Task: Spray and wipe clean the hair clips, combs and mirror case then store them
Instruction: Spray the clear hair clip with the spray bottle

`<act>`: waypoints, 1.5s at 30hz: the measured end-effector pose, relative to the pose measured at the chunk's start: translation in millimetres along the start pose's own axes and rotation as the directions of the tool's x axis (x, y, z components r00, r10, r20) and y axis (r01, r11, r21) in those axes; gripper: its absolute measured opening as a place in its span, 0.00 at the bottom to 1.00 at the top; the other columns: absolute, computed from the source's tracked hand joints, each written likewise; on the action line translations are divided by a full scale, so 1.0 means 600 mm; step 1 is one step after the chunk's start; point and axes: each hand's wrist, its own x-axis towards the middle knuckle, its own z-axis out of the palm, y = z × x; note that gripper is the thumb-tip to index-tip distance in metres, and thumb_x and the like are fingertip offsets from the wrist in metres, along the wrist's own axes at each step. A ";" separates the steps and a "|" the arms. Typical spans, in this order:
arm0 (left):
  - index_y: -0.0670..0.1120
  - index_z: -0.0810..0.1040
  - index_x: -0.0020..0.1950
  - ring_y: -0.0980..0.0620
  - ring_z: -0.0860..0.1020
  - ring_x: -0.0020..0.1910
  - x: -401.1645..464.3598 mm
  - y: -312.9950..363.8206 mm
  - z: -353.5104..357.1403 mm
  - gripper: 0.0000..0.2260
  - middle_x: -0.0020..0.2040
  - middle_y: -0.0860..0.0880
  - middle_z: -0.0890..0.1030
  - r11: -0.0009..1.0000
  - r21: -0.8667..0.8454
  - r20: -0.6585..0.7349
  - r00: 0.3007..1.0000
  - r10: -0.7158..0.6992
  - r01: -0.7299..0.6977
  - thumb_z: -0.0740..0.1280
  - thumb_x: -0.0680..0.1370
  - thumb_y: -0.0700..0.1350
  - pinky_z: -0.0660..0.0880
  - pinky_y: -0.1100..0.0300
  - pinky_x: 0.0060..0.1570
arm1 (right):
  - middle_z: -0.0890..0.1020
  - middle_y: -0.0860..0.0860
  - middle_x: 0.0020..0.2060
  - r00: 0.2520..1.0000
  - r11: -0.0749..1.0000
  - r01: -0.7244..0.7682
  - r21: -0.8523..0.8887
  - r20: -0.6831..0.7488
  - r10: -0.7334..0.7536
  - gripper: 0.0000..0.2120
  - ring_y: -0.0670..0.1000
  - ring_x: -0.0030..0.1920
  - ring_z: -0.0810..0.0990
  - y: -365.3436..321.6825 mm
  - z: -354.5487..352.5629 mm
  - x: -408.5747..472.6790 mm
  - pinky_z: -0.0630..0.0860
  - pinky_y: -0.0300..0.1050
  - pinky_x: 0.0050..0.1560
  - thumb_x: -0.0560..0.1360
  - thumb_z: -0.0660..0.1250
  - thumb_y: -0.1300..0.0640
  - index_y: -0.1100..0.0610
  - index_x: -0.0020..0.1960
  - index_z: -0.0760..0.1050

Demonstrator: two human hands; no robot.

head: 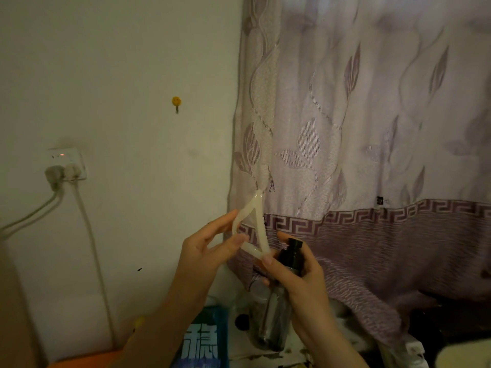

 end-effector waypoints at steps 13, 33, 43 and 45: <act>0.65 0.82 0.51 0.51 0.81 0.55 0.014 0.047 -0.019 0.17 0.53 0.56 0.84 0.999 -0.037 0.009 1.000 -0.005 0.005 0.72 0.63 0.52 0.78 0.64 0.45 | 0.80 0.45 0.36 0.936 0.902 0.334 -0.274 0.207 -0.284 0.28 0.50 0.35 0.80 -0.076 -0.004 0.035 0.80 0.43 0.40 0.69 0.69 0.48 0.33 0.65 0.64; 0.54 0.83 0.54 0.47 0.82 0.54 0.051 0.111 -0.020 0.21 0.54 0.49 0.84 0.986 -0.164 0.026 1.000 -0.015 0.019 0.75 0.61 0.50 0.80 0.60 0.46 | 0.75 0.45 0.31 0.834 0.770 0.548 -0.326 0.284 -0.474 0.14 0.52 0.27 0.75 -0.169 0.037 0.091 0.77 0.56 0.31 0.74 0.67 0.54 0.49 0.56 0.67; 0.57 0.84 0.53 0.48 0.82 0.54 0.043 0.118 -0.015 0.20 0.53 0.51 0.84 0.988 -0.154 0.059 0.998 -0.009 0.018 0.74 0.61 0.50 0.80 0.61 0.46 | 0.76 0.44 0.31 0.816 0.729 0.577 -0.368 0.227 -0.531 0.11 0.52 0.26 0.74 -0.189 0.033 0.095 0.77 0.59 0.31 0.77 0.66 0.60 0.48 0.52 0.67; 0.58 0.84 0.52 0.48 0.82 0.53 0.041 0.119 -0.013 0.19 0.53 0.51 0.84 0.989 -0.145 0.062 0.998 -0.009 0.018 0.74 0.61 0.50 0.80 0.61 0.45 | 0.75 0.44 0.30 0.822 0.732 0.567 -0.377 0.207 -0.530 0.10 0.52 0.26 0.74 -0.189 0.030 0.095 0.76 0.60 0.30 0.77 0.66 0.60 0.48 0.51 0.66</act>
